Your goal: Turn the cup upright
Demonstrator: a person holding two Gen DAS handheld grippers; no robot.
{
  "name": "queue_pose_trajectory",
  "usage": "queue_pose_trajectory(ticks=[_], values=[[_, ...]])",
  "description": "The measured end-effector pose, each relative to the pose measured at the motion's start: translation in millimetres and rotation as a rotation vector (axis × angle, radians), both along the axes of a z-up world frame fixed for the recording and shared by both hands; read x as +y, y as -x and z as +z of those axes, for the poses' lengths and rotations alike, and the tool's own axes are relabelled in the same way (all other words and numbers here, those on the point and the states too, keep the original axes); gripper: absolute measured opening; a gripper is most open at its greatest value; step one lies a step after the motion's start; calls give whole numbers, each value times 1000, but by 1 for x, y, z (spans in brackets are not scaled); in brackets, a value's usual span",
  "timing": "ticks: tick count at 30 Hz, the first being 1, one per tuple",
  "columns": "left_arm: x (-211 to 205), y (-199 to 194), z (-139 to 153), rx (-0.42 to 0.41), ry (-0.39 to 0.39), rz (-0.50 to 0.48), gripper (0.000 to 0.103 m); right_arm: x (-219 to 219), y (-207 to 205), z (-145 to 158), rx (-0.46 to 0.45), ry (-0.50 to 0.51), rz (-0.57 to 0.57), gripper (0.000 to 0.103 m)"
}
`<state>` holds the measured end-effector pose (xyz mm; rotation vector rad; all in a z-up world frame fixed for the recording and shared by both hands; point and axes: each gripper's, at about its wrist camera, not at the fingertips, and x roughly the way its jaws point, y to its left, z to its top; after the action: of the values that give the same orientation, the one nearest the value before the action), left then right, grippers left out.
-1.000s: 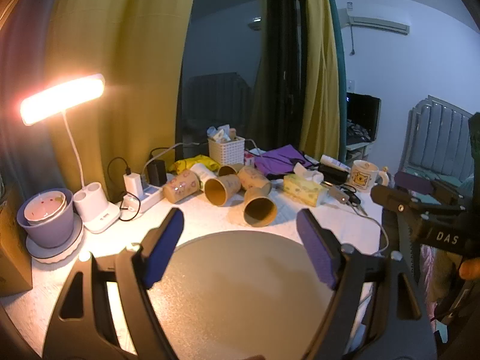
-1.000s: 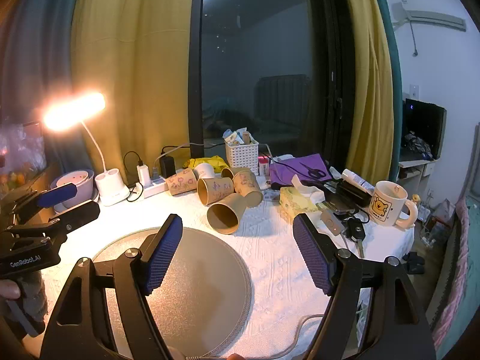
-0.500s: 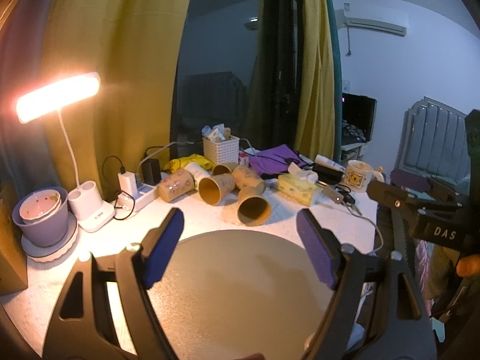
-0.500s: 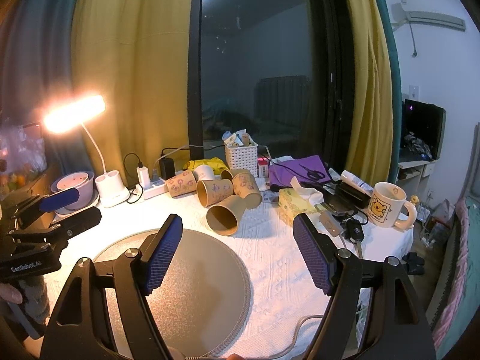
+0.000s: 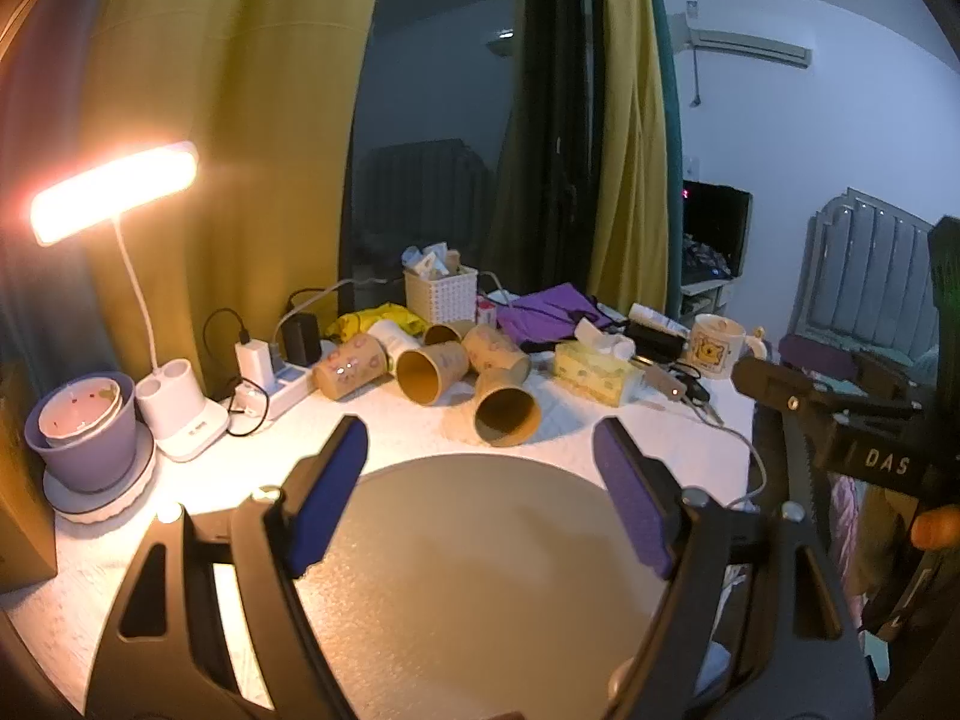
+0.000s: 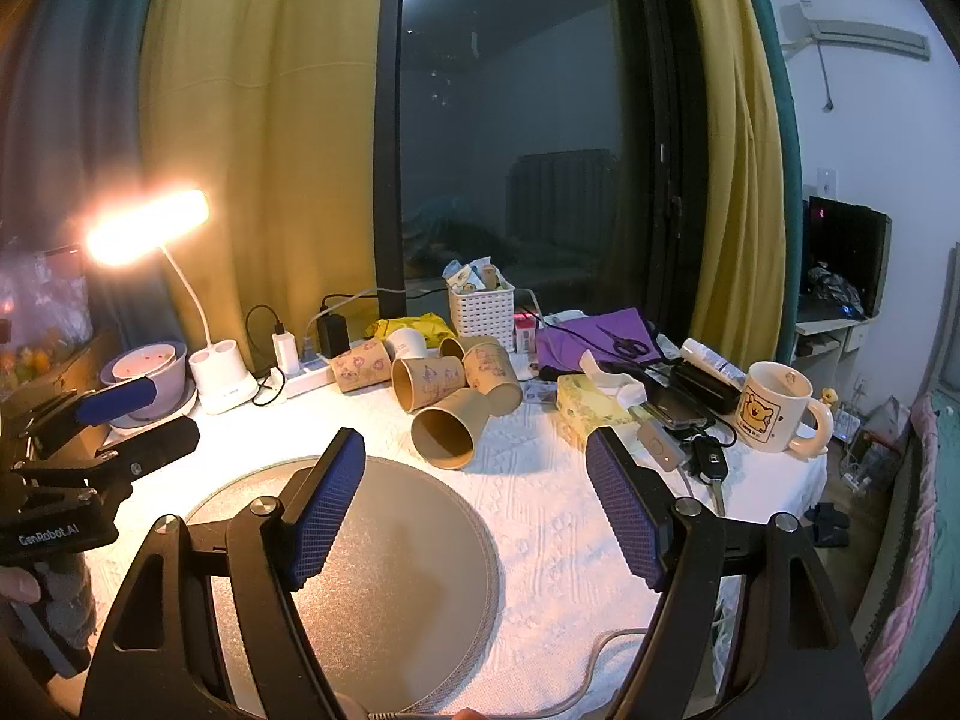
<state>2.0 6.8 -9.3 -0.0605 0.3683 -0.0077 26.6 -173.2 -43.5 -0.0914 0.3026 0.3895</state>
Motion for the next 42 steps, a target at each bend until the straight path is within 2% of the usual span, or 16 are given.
queue_pose_trajectory(ticks=[31, 37, 42], values=[[-8, -1, -2, 11, 0, -12, 79, 0, -2, -5, 12, -1, 6, 79], [-16, -10, -7, 23, -21, -7, 79, -1, -20, -8, 33, 20, 27, 79], [-17, -34, -12, 78, -16, 3, 79, -7, -52, -13, 63, 29, 43, 79]])
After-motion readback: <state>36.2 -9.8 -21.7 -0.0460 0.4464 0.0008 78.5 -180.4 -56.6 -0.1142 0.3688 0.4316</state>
